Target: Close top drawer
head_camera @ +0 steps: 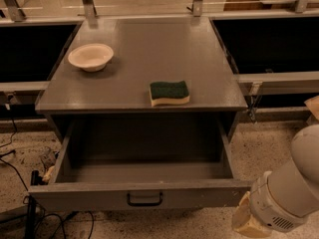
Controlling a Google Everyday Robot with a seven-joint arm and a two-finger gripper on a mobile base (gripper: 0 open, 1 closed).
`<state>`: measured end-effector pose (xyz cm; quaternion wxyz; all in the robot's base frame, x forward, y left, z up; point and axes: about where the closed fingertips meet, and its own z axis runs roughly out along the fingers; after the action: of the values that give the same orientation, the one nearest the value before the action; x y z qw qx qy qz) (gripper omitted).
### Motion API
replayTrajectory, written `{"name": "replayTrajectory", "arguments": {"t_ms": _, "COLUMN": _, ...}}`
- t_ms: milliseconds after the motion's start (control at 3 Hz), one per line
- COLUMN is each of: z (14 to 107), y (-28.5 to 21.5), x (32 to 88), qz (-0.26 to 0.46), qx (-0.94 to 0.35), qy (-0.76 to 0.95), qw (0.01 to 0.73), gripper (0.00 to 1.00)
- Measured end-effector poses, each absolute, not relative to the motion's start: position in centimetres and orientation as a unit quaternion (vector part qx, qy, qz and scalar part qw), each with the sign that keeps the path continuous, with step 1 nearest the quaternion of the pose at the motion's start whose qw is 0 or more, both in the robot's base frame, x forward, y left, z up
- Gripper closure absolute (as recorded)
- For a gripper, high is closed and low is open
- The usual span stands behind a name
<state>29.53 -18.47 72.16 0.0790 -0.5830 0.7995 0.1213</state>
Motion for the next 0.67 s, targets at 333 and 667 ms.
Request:
{"name": "replayTrajectory", "arguments": {"t_ms": 333, "z": 67.69, "y": -17.28, "x": 30.62, "qz": 0.154, "qx": -0.561, "qy": 0.808, "qw": 0.087, "gripper": 1.00}}
{"name": "replayTrajectory", "arguments": {"t_ms": 667, "z": 67.69, "y": -17.28, "x": 30.62, "qz": 0.154, "qx": -0.561, "qy": 0.808, "qw": 0.087, "gripper": 1.00}}
